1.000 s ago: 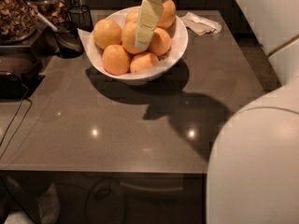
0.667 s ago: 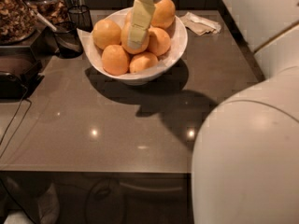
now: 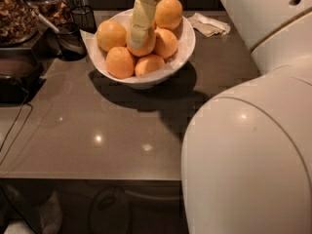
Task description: Pick orange from white bowl
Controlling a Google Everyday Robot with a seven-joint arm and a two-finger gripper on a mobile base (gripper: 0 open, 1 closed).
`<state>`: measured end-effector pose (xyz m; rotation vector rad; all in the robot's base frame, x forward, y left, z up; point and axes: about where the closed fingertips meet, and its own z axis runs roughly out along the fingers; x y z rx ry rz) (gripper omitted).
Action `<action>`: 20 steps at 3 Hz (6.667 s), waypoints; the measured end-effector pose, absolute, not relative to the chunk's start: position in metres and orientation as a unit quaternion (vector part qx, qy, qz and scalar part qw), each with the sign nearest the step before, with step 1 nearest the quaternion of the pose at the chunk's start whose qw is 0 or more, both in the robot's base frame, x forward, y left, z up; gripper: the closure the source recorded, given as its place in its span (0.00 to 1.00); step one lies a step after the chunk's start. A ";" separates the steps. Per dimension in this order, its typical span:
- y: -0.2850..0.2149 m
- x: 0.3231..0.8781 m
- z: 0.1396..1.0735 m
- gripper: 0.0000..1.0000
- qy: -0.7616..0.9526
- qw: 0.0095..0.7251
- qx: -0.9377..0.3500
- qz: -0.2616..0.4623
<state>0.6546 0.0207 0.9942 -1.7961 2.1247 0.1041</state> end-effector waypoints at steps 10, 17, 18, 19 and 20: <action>0.028 0.687 0.926 0.52 0.763 0.123 -0.630 0.073; 0.028 0.687 0.935 1.00 0.763 0.123 -0.630 0.073; 0.028 0.687 0.926 1.00 0.763 0.123 -0.630 0.073; 0.028 0.687 0.927 0.81 0.763 0.123 -0.630 0.073; 0.028 0.687 0.927 0.58 0.763 0.123 -0.630 0.073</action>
Offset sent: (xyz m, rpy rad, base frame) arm -0.0058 -0.0214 -0.0133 -0.1000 0.1378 -0.0151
